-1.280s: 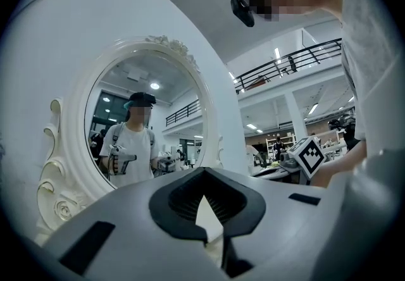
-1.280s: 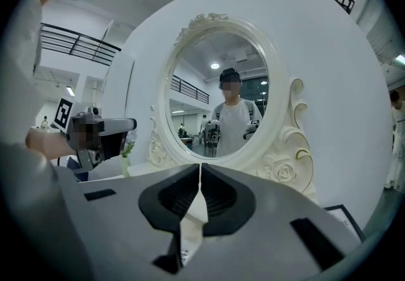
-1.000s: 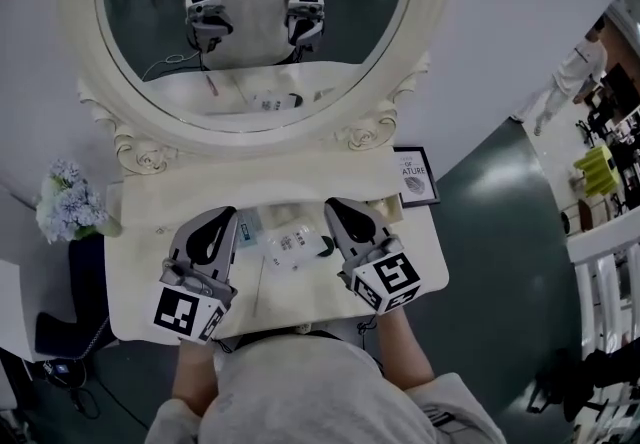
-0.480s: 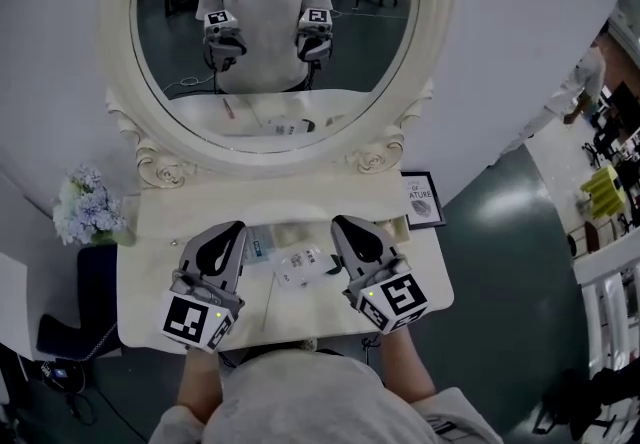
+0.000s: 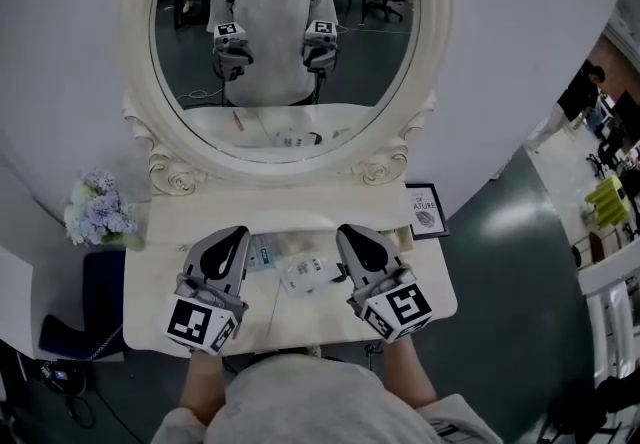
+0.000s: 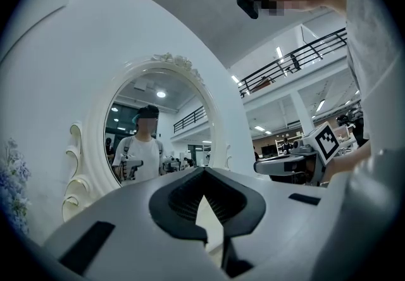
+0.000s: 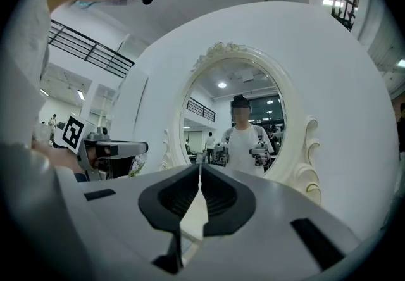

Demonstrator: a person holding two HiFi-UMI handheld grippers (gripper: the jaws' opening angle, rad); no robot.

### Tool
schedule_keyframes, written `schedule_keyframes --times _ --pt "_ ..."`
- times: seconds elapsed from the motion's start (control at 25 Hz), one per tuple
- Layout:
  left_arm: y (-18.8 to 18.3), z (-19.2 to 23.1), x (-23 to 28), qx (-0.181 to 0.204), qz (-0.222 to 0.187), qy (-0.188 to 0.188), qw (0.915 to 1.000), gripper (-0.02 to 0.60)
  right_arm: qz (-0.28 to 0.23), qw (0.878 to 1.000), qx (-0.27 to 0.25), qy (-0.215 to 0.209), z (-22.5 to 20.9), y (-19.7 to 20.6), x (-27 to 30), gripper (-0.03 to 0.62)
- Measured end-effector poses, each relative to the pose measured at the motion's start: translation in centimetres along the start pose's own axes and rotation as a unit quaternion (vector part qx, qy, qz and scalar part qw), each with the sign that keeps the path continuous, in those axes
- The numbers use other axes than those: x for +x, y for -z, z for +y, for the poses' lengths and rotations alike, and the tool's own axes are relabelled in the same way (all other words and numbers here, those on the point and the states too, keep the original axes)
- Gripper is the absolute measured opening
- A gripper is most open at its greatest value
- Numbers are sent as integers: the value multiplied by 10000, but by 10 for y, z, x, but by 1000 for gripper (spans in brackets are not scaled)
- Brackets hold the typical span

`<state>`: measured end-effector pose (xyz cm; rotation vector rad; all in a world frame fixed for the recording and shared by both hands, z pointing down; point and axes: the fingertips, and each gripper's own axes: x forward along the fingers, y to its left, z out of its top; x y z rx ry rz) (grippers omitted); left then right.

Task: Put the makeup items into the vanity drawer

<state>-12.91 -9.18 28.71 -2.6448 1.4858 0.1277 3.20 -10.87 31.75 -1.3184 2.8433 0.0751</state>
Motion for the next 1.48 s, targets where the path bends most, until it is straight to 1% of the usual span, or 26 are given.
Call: schedule_keyframes --times 0.48,1.48 --pt "-3 0 -3 -27 -60 -30 10000 12 -137 9999 -47 -70 7 -7 -3 26" --pt "-5 2 -8 -93 -116 -5 9999 12 -221 9997 8 -73 15 -10 -1 25"
